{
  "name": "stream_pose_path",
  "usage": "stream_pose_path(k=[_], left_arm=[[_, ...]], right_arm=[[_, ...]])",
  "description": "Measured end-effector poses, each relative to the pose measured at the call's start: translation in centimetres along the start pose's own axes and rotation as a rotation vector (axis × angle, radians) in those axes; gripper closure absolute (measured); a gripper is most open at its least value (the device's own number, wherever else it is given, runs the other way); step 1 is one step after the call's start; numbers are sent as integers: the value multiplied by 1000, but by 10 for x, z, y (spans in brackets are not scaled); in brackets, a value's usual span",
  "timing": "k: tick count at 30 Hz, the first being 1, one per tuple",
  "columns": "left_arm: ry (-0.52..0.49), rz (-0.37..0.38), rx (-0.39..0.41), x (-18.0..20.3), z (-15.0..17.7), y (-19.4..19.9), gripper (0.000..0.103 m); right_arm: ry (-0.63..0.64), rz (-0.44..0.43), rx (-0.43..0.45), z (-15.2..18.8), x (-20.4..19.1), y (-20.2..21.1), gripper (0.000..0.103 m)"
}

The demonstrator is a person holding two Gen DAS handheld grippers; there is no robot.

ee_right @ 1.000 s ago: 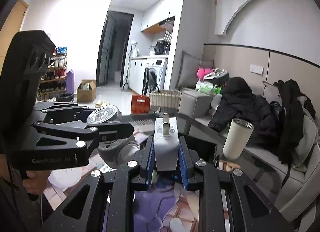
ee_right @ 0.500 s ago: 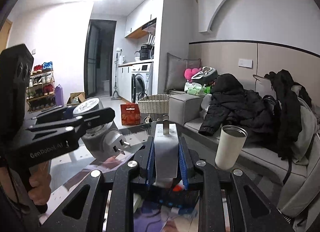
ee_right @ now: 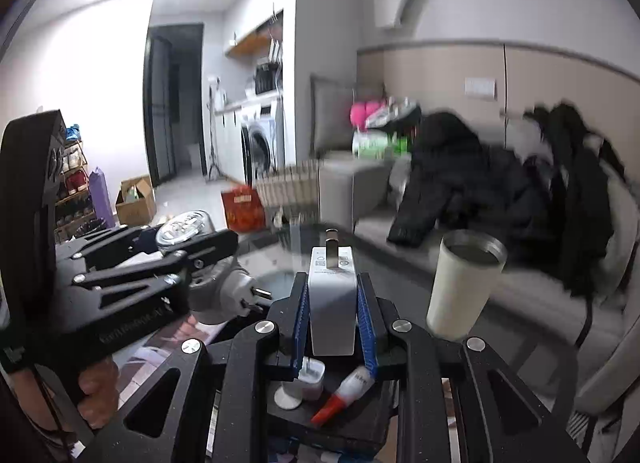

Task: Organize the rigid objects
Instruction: 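Lower both held items into the black box and open both tools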

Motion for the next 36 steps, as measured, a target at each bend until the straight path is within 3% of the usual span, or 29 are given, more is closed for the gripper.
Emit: stream_pose_path(k=[3,8,14,19,28,30,32,36], left_arm=[[36,25,-129,-1,12,-26,60],[-5,17,-154,14,12,-34,60],[22,79,-233,17,24,-44,61],[28,73,-268,18,29,-51,61],[37,61,-282,13,31,-53,60],[37,50,-274,12,32,-51,58],[37,49,-264,12,31,-50,48],[33,59,-234,12,26,-41,47]], right_arm=[[-22,-9,-106,7,7,-26,81],[-95,-27,-257,28,20,-58,81],[-84,-6,-294,34,20,-70,81],[-85,-11,-354,40,19,-82,81],[-77,-11,-370,50,20,-85,81],[-79,-9,-371,51,20,-83,81],[-91,-13,-375,52,20,-81,80],[-96,-27,-358,48,21,-73,74]])
Point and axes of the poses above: each gripper's, at about its wrist camera, not at the fingertips, and y roughly against the way its jaws point, x to its right, z to its underside, the point moved 2 cm from there along -y, roughly the way its jaws point
